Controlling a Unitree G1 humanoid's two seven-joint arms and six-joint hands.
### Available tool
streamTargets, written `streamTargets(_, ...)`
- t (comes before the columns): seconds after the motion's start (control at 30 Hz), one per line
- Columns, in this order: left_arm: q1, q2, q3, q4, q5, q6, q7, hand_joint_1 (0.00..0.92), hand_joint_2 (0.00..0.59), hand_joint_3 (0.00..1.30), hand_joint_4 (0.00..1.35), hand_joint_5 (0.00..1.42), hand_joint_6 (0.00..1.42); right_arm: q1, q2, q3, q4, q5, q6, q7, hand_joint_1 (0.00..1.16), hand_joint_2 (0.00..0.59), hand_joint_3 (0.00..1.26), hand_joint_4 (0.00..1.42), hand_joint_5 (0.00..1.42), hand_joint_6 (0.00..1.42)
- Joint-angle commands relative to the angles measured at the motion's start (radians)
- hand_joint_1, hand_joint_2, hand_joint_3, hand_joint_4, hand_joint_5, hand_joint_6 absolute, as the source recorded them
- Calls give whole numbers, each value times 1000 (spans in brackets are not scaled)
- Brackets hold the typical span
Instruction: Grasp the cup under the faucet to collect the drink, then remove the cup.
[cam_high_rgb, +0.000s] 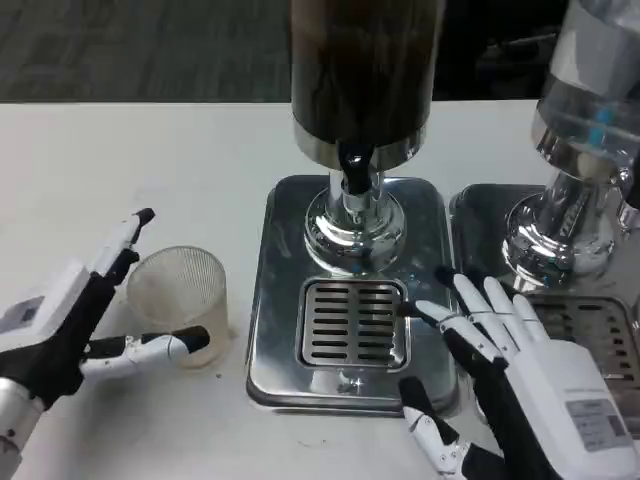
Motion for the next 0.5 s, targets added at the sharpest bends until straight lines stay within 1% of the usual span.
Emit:
streamTargets(0.03, -49, -6, -36, 52, 8, -19, 13, 207, 10, 0, 0, 205, 231, 1, -1, -2, 2, 0, 7, -12, 407, 490, 271, 56, 0, 0)
streamTargets(0.17, -74, -11, -55, 88, -1, -42, 18, 212, 18, 0, 0, 226, 245, 8, 3, -2, -1, -2, 10, -15, 409, 490, 275, 71, 0, 0)
streamTargets(0.33, -105, -34, -68, 144, -20, -82, 1, 215, 21, 0, 0, 247, 252, 20, 5, -5, -6, 0, 13, -18, 409, 490, 279, 73, 0, 0)
streamTargets(0.5, -119, -48, -80, 177, -29, -99, -12, 247, 39, 0, 10, 300, 294, 23, 2, -7, -10, 3, 14, -21, 410, 490, 281, 74, 0, 0)
